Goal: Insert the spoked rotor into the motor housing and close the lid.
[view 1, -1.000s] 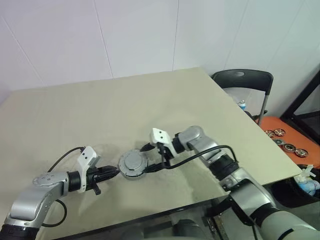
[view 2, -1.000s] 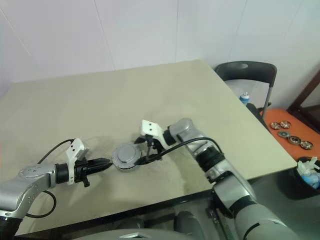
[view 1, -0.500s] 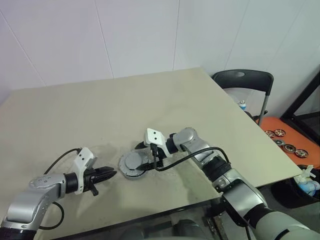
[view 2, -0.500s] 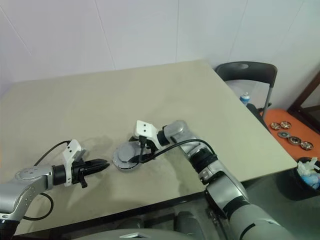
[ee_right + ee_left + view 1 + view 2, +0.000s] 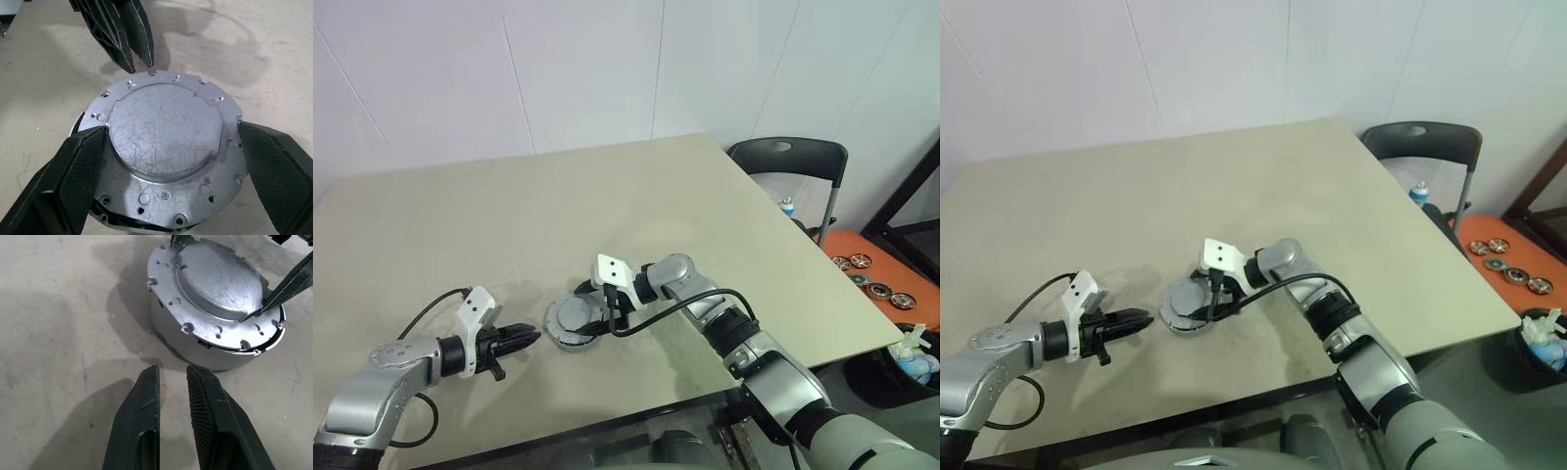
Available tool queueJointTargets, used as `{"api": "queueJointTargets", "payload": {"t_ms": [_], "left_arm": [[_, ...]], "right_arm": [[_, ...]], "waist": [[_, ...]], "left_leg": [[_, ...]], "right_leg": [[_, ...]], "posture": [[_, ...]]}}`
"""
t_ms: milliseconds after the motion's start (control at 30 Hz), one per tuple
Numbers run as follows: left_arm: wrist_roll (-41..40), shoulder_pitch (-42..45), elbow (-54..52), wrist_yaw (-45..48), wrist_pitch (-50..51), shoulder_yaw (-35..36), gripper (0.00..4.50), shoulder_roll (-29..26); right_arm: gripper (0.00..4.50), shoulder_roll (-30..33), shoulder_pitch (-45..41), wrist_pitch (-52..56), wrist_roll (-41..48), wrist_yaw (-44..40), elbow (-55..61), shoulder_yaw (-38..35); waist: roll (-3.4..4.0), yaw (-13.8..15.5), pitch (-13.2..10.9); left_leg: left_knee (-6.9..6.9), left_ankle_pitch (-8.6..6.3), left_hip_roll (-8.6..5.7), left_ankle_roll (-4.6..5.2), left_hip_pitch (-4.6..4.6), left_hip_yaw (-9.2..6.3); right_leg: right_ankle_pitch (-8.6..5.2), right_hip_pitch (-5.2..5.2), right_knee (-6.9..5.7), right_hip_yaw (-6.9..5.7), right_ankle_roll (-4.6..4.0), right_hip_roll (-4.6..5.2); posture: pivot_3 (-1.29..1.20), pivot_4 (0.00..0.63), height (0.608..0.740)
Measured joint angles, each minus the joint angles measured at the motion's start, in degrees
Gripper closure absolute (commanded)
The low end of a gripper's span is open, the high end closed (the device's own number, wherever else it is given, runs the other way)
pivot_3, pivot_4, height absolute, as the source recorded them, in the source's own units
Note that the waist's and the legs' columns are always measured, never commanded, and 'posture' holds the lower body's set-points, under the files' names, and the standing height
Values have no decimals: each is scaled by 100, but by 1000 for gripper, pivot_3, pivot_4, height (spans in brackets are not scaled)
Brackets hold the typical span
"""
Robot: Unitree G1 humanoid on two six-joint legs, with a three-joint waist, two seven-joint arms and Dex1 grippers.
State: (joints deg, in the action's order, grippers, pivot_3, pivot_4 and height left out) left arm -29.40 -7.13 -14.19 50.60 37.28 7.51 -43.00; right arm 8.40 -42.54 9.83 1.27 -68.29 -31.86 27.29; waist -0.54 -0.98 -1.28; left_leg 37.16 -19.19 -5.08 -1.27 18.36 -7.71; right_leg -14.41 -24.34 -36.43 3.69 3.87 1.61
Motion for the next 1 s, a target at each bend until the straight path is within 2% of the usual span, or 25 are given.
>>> {"api": "queueJointTargets", "payload": {"t_ms": [467, 1000], "left_arm": [[5, -60, 1, -92, 0, 0, 3568, 73], [28, -116, 41, -88, -17, -1, 3568, 72]], "right_arm": [[10, 2, -108, 942, 125, -390, 242, -76], [10, -213, -60, 591, -33, 126, 30, -85]], "waist": [[-1, 4, 1], [-5, -1, 4]], "left_leg": [[0, 0, 0, 1, 1, 0], [1, 1, 0, -2, 0, 0]], "right_leg": [[0, -1, 0, 0, 0, 0], [0, -1, -3, 0, 0, 0]], "posture": [[0, 0, 740], [0, 0, 740]]}}
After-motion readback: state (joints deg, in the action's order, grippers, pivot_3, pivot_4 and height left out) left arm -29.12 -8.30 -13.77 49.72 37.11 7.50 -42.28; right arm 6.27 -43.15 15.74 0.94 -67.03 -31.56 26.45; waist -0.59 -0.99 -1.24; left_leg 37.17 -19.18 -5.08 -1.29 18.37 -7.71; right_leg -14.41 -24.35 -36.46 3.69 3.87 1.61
